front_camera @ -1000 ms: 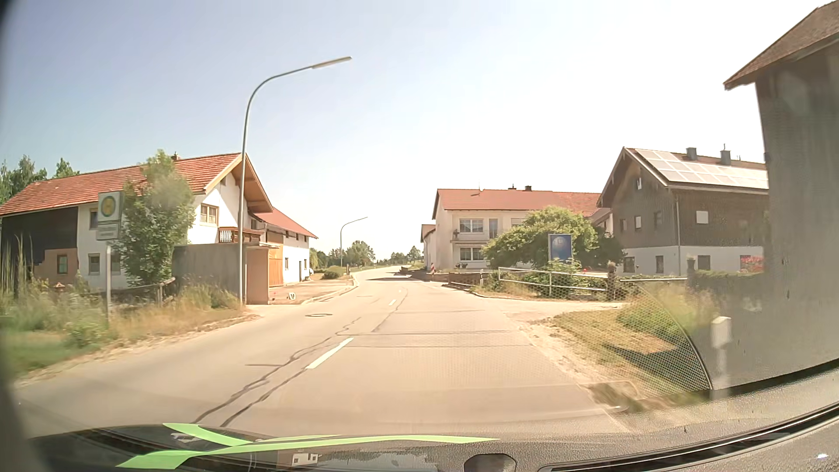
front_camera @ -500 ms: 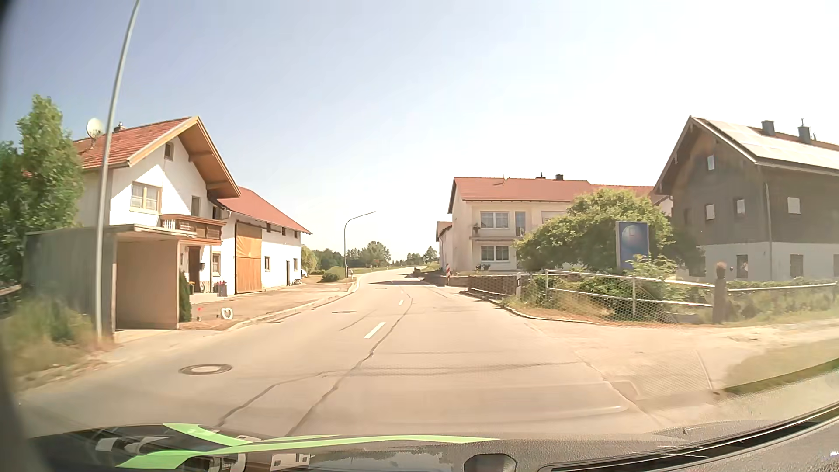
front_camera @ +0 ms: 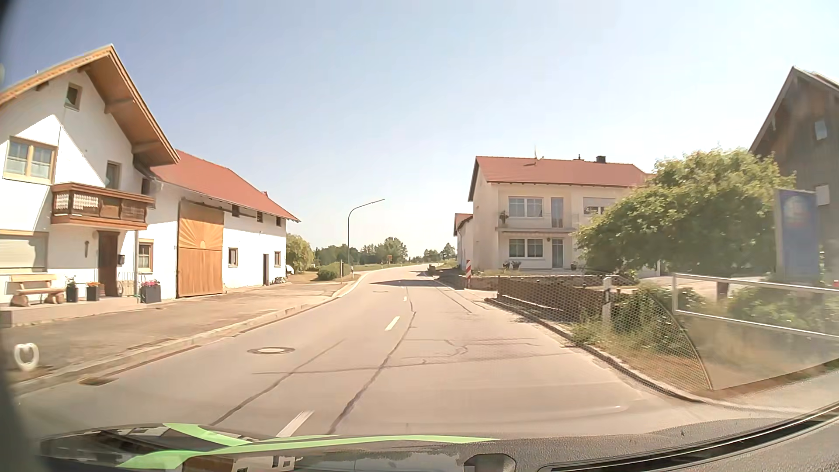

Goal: Follow the waypoints while adhering to traffic rules and regulations

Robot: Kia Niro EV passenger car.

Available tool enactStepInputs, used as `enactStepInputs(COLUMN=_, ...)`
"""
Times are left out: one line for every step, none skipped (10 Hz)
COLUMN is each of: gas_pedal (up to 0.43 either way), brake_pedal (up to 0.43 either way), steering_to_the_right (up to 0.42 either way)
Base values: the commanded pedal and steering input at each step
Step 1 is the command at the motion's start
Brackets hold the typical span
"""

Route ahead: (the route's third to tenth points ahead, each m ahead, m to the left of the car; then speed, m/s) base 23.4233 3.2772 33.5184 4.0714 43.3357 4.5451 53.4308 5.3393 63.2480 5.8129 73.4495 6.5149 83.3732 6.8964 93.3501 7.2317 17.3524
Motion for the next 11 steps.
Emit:
enactStepInputs(gas_pedal=0.268, brake_pedal=0.0, steering_to_the_right=-0.02)
enactStepInputs(gas_pedal=0.268, brake_pedal=0.0, steering_to_the_right=-0.021)
enactStepInputs(gas_pedal=0.189, brake_pedal=0.0, steering_to_the_right=-0.021)
enactStepInputs(gas_pedal=0.189, brake_pedal=0.0, steering_to_the_right=-0.021)
enactStepInputs(gas_pedal=0.197, brake_pedal=0.0, steering_to_the_right=-0.021)
enactStepInputs(gas_pedal=0.228, brake_pedal=0.0, steering_to_the_right=-0.021)
enactStepInputs(gas_pedal=0.24, brake_pedal=0.0, steering_to_the_right=-0.021)
enactStepInputs(gas_pedal=0.248, brake_pedal=0.0, steering_to_the_right=-0.021)
enactStepInputs(gas_pedal=0.248, brake_pedal=0.0, steering_to_the_right=-0.021)
enactStepInputs(gas_pedal=0.26, brake_pedal=0.0, steering_to_the_right=-0.02)
enactStepInputs(gas_pedal=0.268, brake_pedal=0.0, steering_to_the_right=-0.019)
